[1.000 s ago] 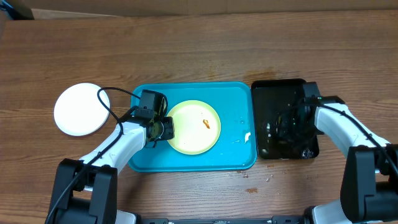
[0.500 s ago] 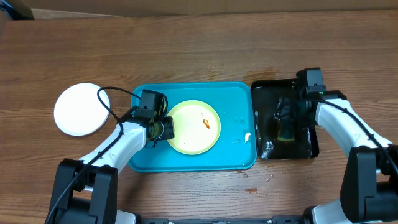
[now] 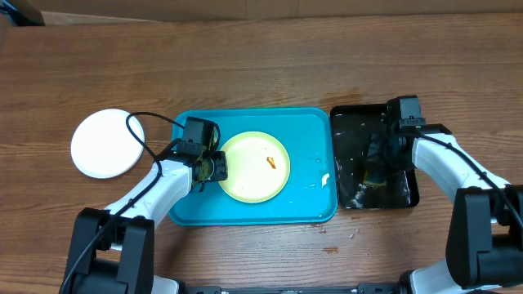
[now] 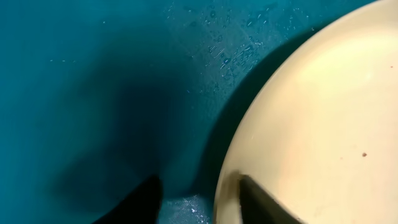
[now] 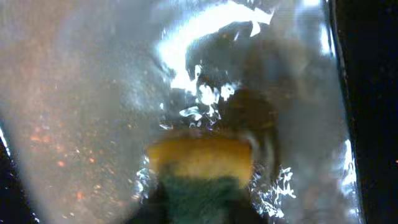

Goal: Clean dirty plates on tray and stack at the side
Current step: 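Grasp the green sponge in the black tray with the right gripper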

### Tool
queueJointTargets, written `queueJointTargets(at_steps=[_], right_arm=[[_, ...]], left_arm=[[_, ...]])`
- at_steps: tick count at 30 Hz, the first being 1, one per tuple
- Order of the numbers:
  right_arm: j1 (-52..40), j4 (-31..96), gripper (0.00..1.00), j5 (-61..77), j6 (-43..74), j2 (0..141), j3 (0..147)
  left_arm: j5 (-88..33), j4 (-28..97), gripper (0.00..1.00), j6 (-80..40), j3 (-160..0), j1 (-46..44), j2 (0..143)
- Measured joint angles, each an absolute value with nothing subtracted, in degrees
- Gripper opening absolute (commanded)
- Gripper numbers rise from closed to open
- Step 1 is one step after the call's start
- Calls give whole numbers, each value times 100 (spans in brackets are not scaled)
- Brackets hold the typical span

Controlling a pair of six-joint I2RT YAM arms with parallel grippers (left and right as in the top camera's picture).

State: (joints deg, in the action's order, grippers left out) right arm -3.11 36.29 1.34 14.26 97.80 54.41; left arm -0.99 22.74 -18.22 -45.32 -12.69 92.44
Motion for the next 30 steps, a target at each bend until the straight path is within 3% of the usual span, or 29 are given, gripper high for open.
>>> queueJointTargets(at_steps=[2,3,5,9,11,15,20,27,30], right_arm=[[-311,3599,46,150,1490,9780,5441],[-311,3614,60,152,1446,9780,5441],[-311,3750,66,167,1459,9780,5452],[-309,4165,64,217,1439,9780,5540],[-311,4224,58,220,1431,9780,5553],[-329,4117,6,239,1422,9780,5548],[-342,4163,4,259,1441,9780,5507],[-346,5231,4,261,1433,9638,6031],[-353,5441,4,263,1404,9325,6298]], left_arm=[[-99,2198,14,-1815,-4532,-1269,9255],[-84,2163,13,-1800,-4532,-1269,9255],[-82,2141,14,-1791,-4532,-1269,9255],[-86,2139,18,-1798,-4532,-1269,9260],[-86,2134,18,-1798,-4532,-1269,9262],[-104,2117,18,-1800,-4532,-1269,9266],[-108,2119,4,-1802,-4532,-1269,9271],[-187,2091,4,-1800,-4532,-1269,9271],[-189,2091,9,-1798,-4532,-1269,9271]])
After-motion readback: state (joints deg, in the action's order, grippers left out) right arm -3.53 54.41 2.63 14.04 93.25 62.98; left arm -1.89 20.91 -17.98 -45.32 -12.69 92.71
